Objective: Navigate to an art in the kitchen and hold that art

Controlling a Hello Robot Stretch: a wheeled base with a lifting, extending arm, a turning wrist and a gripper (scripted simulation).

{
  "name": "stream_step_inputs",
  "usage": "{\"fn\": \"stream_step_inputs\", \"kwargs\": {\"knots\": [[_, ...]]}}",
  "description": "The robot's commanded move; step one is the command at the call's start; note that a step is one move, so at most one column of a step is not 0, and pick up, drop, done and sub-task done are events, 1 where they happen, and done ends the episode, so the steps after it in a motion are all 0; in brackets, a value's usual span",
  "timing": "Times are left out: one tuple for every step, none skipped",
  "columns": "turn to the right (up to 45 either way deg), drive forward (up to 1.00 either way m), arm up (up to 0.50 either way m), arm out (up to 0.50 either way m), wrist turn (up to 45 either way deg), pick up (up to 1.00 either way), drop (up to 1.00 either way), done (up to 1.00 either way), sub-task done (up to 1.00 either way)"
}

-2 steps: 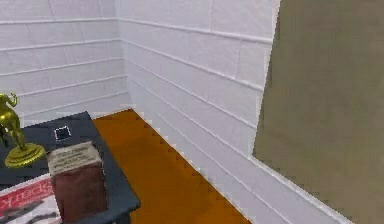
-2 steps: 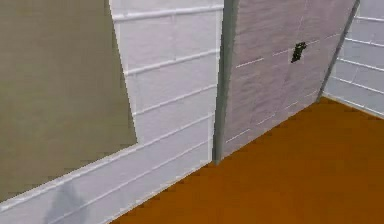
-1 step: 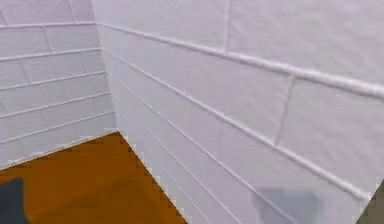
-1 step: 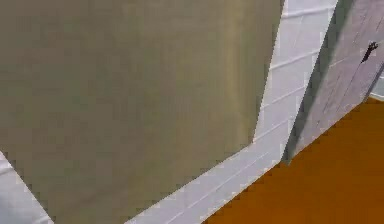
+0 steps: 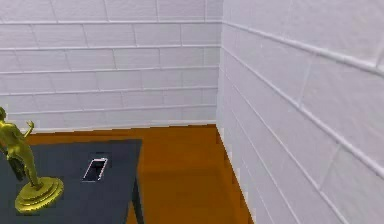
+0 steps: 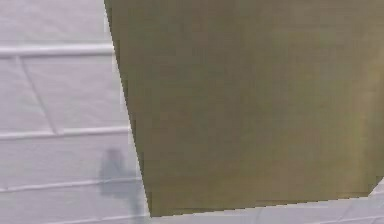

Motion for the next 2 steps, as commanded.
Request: {"fn": "stream_step_inputs", "kwargs": {"knots": [[0.0,0.35,0.00,0.00,0.0,0.00,0.00,0.00,0.00],[-45.0,0.00,0.00,0.00,0.0,0.00,0.00,0.00,0.00]]}}
